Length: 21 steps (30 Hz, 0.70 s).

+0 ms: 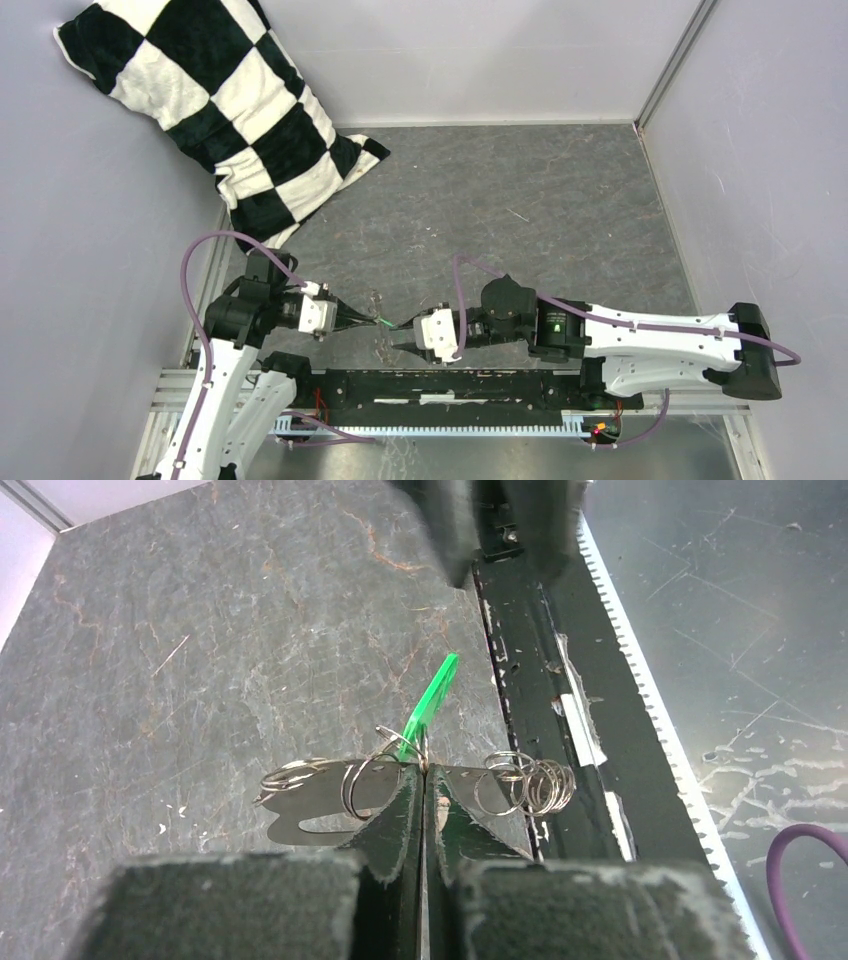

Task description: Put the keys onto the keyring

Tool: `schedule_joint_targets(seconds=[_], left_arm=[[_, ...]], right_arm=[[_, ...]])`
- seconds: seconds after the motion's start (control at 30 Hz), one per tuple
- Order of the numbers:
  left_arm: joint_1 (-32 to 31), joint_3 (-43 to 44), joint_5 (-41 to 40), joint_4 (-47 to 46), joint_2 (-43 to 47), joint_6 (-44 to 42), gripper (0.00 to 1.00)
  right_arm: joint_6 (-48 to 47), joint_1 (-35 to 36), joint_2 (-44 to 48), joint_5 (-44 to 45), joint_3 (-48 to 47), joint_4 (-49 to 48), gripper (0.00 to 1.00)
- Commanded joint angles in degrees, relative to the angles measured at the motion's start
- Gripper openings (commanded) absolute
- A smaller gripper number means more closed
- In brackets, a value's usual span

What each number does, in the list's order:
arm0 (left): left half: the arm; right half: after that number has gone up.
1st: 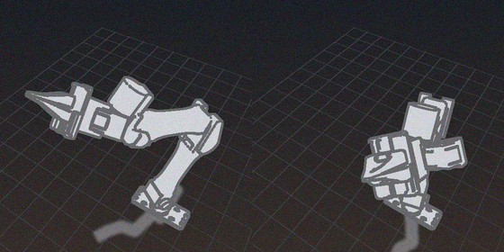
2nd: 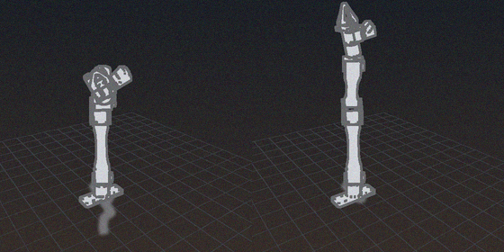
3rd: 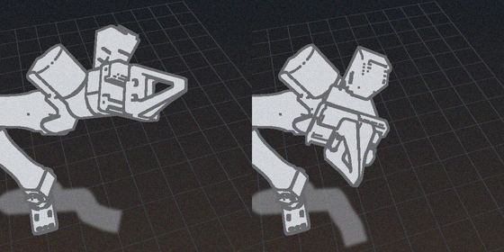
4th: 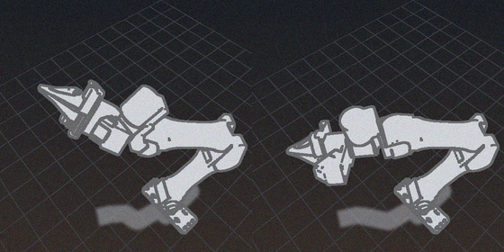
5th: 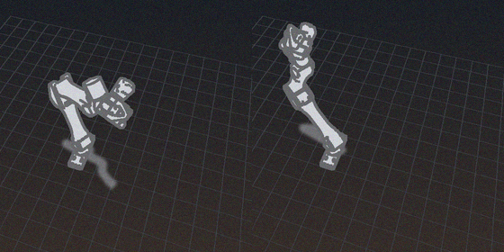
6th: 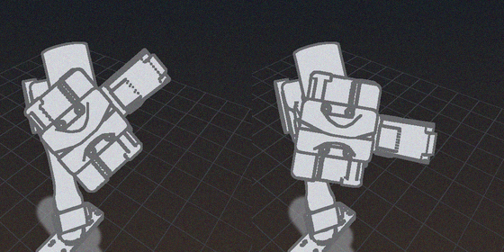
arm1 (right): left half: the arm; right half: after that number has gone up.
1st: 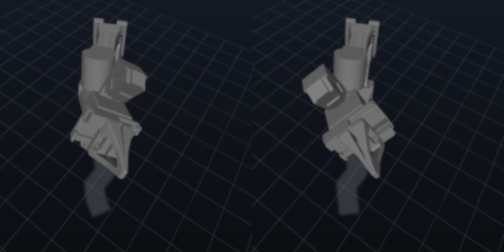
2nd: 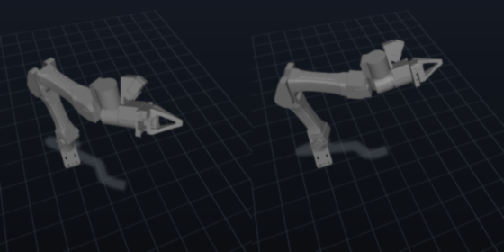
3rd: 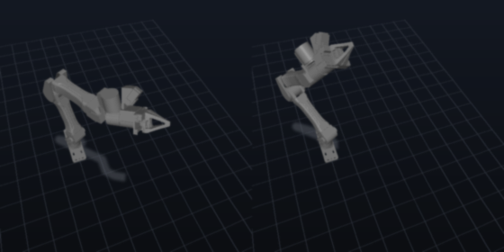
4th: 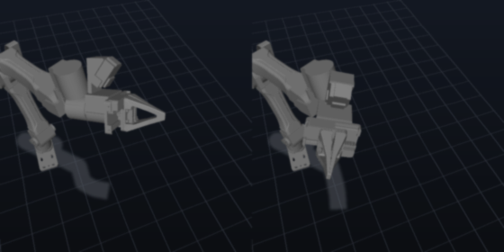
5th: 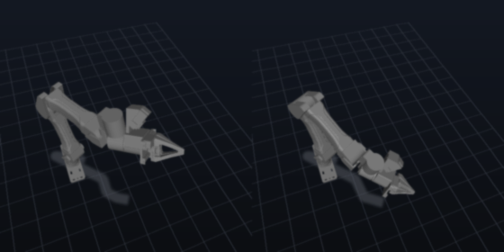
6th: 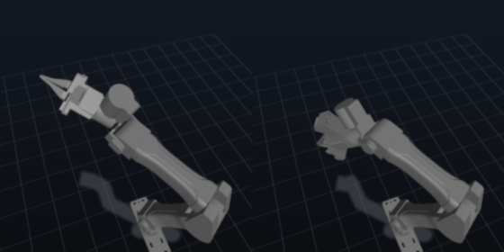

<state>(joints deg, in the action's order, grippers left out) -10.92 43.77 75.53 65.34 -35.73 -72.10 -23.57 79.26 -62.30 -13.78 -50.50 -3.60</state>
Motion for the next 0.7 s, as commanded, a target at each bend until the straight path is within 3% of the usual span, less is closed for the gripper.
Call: schedule_joint_targets(seconds=[0.0,0.67], left_arm=[[-0.07,1.84,3.95,-4.87,-0.77,7.91,0.02],[-0.11,3.23,4.8,-4.87,-0.58,9.19,0.02]], right_arm=[[9.29,0.26,0.85,-8.27,1.75,-7.55,0.36],[13.99,-4.31,-5.62,-0.76,3.04,-7.65,0.37]])
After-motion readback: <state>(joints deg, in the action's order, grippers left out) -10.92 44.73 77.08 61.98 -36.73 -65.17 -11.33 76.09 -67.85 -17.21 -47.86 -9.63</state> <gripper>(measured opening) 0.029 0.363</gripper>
